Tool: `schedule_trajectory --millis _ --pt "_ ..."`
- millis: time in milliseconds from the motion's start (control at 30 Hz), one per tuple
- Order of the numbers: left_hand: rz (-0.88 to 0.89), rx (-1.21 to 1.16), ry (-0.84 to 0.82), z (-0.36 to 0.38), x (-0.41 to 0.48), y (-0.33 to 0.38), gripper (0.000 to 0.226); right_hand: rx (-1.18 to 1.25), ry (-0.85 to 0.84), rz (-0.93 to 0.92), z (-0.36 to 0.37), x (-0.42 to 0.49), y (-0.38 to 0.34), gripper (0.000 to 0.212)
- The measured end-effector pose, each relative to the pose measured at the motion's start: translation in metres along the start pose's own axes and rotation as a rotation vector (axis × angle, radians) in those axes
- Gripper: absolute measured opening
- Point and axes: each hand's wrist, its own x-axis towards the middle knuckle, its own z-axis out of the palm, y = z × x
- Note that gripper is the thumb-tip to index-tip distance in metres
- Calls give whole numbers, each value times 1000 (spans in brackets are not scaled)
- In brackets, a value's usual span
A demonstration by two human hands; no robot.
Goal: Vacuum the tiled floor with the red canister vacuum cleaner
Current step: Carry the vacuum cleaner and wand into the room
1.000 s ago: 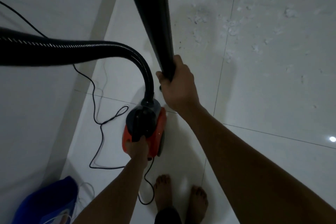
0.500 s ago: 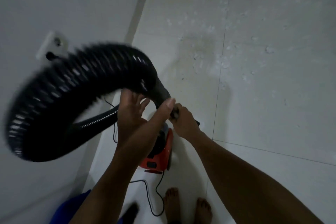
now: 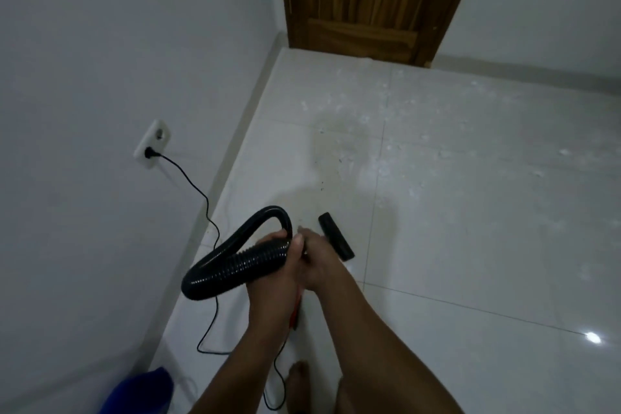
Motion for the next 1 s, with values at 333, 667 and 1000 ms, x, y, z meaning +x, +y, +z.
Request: schedule_trajectory --millis 333,667,1000 --pt "672 790 -241 -115 -58 35 35 -225 222 -15 8 -1 38 46" --pt "90 860 -670 -147 -47 -30 73 -718 298 -18 2 4 89 58" --pt "58 704 -508 -144 -33 -50 51 -554 220 99 25 -26 95 27"
